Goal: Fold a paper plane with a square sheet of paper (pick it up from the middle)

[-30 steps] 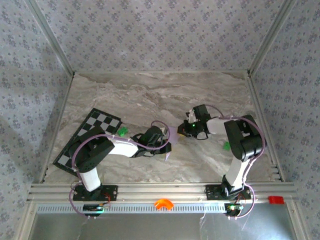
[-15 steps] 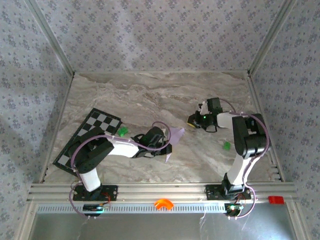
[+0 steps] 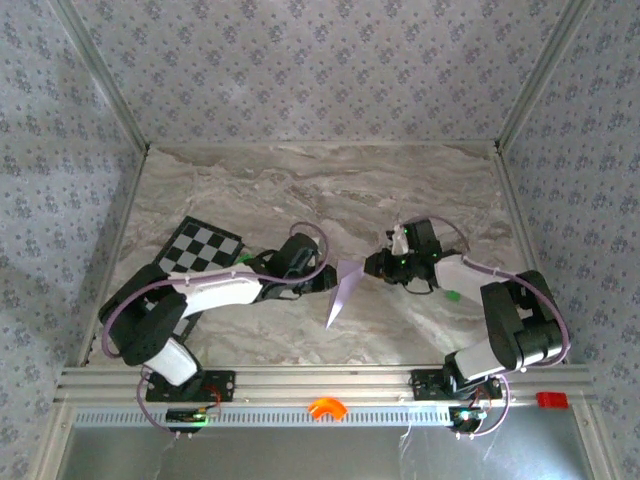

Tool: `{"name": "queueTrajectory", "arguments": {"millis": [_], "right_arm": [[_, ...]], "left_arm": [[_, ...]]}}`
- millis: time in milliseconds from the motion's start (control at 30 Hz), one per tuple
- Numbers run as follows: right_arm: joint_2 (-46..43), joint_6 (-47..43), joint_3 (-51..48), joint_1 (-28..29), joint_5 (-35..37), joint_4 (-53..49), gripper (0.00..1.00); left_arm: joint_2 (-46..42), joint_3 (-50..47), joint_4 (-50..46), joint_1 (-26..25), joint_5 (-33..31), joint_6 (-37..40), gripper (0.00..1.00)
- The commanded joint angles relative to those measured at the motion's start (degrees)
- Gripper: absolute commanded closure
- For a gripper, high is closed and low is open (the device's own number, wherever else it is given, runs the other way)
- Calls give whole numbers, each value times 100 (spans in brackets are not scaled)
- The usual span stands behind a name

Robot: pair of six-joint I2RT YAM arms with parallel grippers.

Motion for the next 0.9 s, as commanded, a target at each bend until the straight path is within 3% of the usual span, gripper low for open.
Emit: {"name": "queueTrajectory", "arguments": {"millis": [0,533,867], "right_arm": [[-256,366,-270,162,257,80,71],[166,524,-282,592,252,163,72],[565,564,-212,745,308,270,76]], "left_arm": [[223,197,-349,157,298,255,75],[1274,724,-268,245,1020,530,71],[1375,685,14,268,1385,589,72]]}}
